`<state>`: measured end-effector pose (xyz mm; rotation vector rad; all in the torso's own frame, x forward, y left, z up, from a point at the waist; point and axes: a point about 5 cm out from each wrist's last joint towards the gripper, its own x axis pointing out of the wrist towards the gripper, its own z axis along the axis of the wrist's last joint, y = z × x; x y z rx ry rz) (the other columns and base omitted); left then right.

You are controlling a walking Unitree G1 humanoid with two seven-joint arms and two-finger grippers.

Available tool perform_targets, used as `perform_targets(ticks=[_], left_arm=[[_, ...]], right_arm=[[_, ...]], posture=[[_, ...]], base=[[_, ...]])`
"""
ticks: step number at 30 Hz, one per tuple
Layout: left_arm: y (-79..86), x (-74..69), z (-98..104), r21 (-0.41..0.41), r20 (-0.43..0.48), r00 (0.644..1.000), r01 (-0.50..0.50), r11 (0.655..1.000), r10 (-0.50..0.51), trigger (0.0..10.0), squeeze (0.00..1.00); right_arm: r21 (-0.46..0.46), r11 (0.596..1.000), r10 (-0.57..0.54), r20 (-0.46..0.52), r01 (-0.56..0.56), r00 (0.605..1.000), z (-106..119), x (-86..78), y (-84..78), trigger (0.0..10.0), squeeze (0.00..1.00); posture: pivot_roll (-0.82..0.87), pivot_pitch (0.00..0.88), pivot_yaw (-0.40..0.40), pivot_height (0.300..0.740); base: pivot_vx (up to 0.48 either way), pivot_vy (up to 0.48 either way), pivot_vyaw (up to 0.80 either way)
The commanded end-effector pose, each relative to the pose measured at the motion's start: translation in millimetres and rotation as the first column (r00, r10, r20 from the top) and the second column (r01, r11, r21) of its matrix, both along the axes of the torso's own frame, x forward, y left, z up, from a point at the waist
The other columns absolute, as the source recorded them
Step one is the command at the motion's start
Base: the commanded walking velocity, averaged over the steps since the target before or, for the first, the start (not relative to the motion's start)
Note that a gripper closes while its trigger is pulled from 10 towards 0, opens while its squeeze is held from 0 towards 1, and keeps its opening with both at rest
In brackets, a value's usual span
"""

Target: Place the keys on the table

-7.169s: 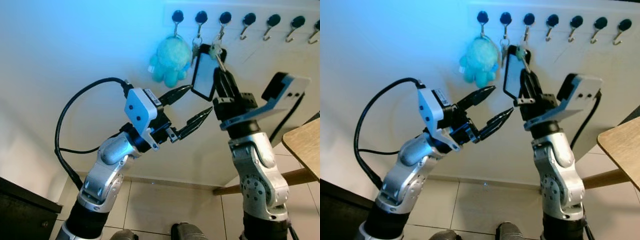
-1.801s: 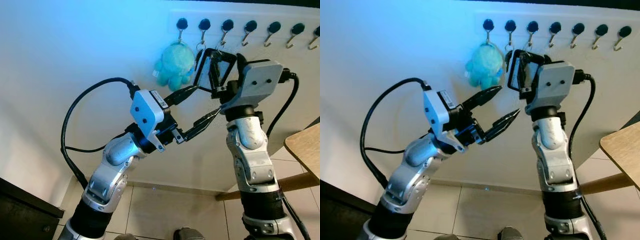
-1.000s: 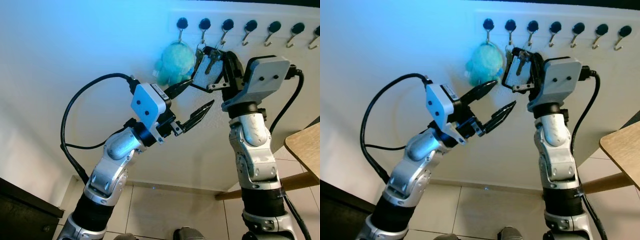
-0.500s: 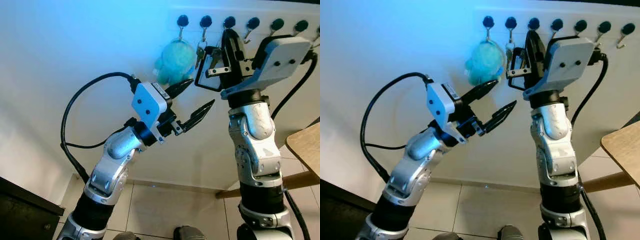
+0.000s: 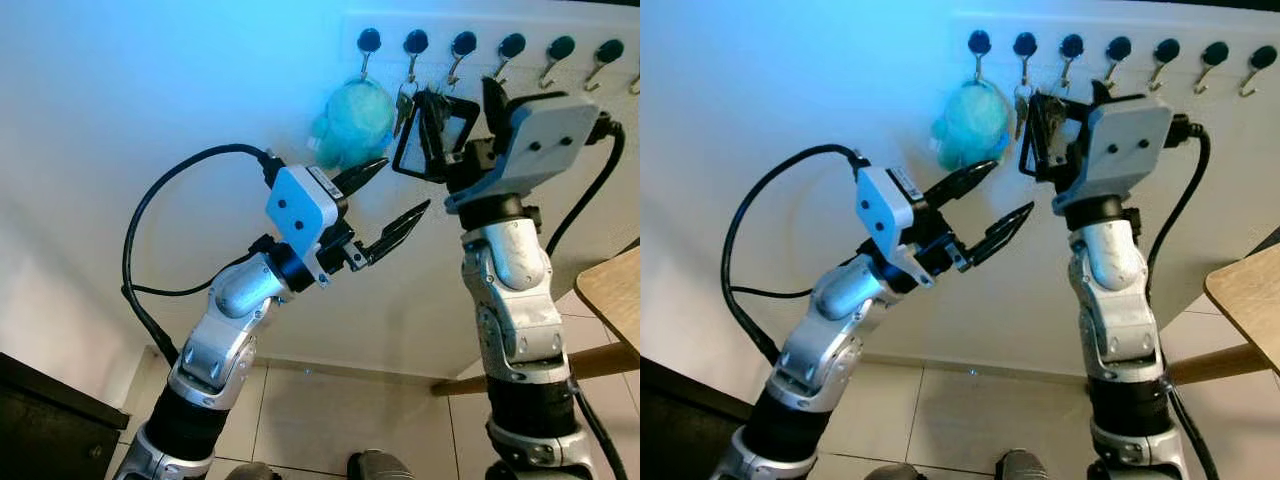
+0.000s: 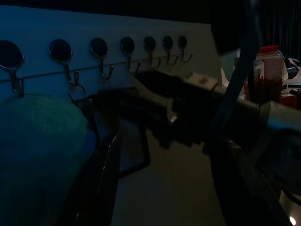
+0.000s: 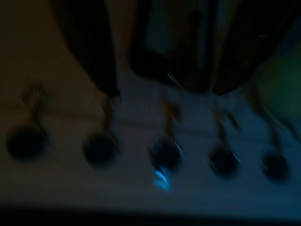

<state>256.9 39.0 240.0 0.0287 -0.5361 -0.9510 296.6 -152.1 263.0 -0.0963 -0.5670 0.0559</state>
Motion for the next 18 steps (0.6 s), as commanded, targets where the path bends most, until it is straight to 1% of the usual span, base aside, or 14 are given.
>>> perform_targets(ticks=[1,2,8,11,12,14,15,18], left_arm=[[-0.3,1.8,-1.7,-0.001,-0.019,1.0,-0.004,1.0,0.004,10.0,0.0],[-0.5,2.1,-1.5,-0.003,-0.019,1.0,-0.004,1.0,0.004,10.0,0.0],[-1.4,2.3,-1.4,-0.003,-0.02,1.0,-0.001,1.0,0.001,10.0,0.0],[-1.9,2.5,-1.1,-0.004,-0.019,1.0,0.0,1.0,0.0,10.0,0.0],[-1.9,2.5,-1.1,-0.004,-0.019,1.0,0.0,1.0,0.0,10.0,0.0],[-1.4,2.6,-0.8,-0.003,-0.017,1.0,-0.003,1.0,0.003,10.0,0.0],[-1.4,2.6,-0.8,-0.003,-0.017,1.0,-0.003,1.0,0.003,10.0,0.0],[-0.8,2.6,-0.5,-0.003,-0.015,1.0,-0.007,1.0,0.007,10.0,0.0]], right_arm=[[0.0,0.999,-0.032,-0.003,0.032,0.999,-2.4,1.2,-6.9,10.0,0.4],[-0.002,0.999,-0.038,-0.012,0.038,0.999,-4.6,3.0,-8.6,10.0,0.0],[-0.003,0.999,-0.034,-0.066,0.034,0.997,-16.0,10.5,-13.2,10.0,0.0],[-0.002,1.0,0.001,-0.133,-0.001,0.991,-28.6,20.7,-17.1,10.0,0.0],[-0.002,1.0,0.001,-0.133,-0.001,0.991,-28.6,20.7,-17.1,10.0,0.0],[-0.024,0.998,0.06,-0.127,-0.063,0.99,-27.1,23.2,-12.5,10.0,0.0],[-0.024,0.998,0.06,-0.127,-0.063,0.99,-27.1,23.2,-12.5,10.0,0.0],[-0.034,0.993,0.107,-0.098,-0.111,0.989,-22.3,21.9,-6.6,10.0,0.0]], posture=[[0.04,0.136,0.019,0.74],[0.03,0.135,0.019,0.74],[0.04,0.135,0.02,0.74],[0.04,0.135,0.019,0.74],[0.04,0.135,0.019,0.74],[0.04,0.135,0.018,0.74],[0.04,0.135,0.018,0.74],[0.04,0.135,0.017,0.74]], base=[[0.0,0.0,0.0],[0.0,0.0,0.0],[0.0,0.0,0.0],[0.0,0.0,0.0],[0.0,0.0,0.0],[0.0,0.0,0.0],[0.0,0.0,0.0],[0.0,0.0,0.0]])
